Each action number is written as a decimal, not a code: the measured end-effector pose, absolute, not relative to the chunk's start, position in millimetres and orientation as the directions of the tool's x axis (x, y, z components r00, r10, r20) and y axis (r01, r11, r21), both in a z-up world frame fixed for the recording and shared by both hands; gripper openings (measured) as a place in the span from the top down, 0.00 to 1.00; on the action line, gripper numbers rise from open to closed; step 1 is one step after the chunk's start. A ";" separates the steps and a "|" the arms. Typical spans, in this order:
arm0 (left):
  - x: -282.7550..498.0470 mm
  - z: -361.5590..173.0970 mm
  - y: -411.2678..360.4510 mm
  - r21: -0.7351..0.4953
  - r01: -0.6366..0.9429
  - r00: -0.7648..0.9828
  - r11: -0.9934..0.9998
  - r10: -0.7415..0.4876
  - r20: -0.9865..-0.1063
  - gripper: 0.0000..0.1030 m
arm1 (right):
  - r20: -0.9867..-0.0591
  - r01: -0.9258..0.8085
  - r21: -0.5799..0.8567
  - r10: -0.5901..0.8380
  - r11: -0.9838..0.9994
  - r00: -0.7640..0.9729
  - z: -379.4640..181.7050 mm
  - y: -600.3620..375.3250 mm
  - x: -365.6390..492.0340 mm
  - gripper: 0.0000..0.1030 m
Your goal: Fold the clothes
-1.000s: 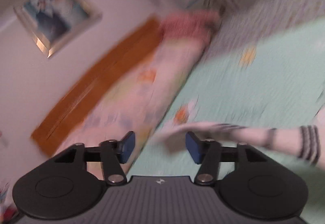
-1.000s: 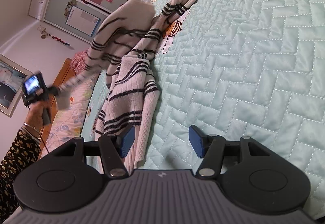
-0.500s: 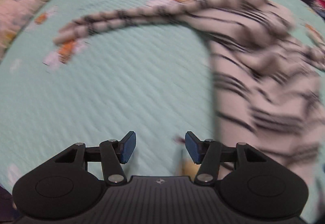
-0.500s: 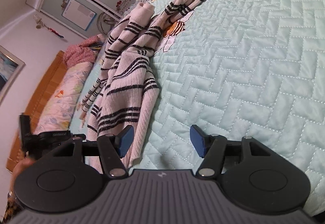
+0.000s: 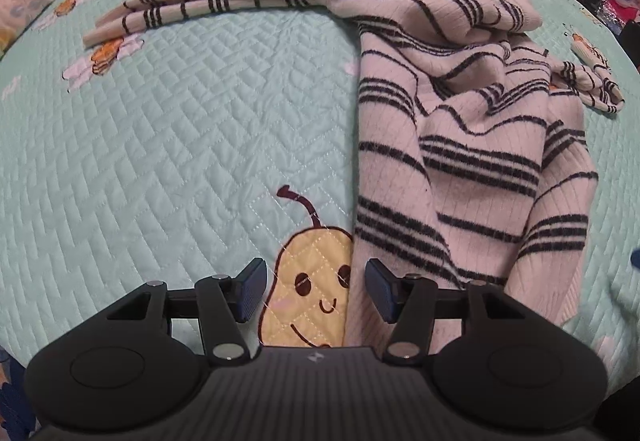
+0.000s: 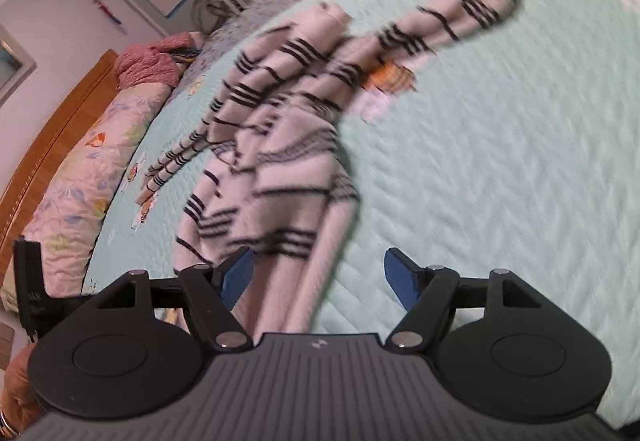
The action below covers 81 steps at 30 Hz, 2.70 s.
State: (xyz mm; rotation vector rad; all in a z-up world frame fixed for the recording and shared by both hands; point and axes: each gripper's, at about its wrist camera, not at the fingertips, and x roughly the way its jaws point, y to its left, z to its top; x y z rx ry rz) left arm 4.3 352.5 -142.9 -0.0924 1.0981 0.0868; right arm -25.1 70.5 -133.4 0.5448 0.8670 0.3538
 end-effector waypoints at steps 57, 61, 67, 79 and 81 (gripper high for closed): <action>-30.0 -150.5 359.2 -0.312 -0.090 0.532 0.946 -0.219 -0.818 0.26 | -0.696 0.050 0.297 0.180 0.954 0.695 -127.9 13.2 -24.8 0.99; -27.2 -152.8 356.3 -0.285 -0.081 0.525 0.955 -0.202 -0.827 0.26 | -0.662 -0.073 0.314 0.273 0.947 0.698 -118.8 41.4 -46.9 0.93; -23.6 -151.5 352.7 -0.263 -0.078 0.496 0.962 -0.191 -0.847 0.26 | -0.635 -0.653 0.026 0.517 0.757 0.574 -103.2 179.7 -100.3 0.37; -19.1 -154.9 356.4 -0.288 -0.090 0.461 0.953 -0.216 -0.860 0.25 | -0.759 -0.830 -0.217 0.446 0.513 0.474 -150.1 271.0 -101.5 0.63; -18.5 -154.8 355.4 -0.283 -0.090 0.459 0.955 -0.212 -0.863 0.25 | -0.749 -0.796 -0.111 0.477 0.595 0.461 -141.5 261.9 -85.2 0.89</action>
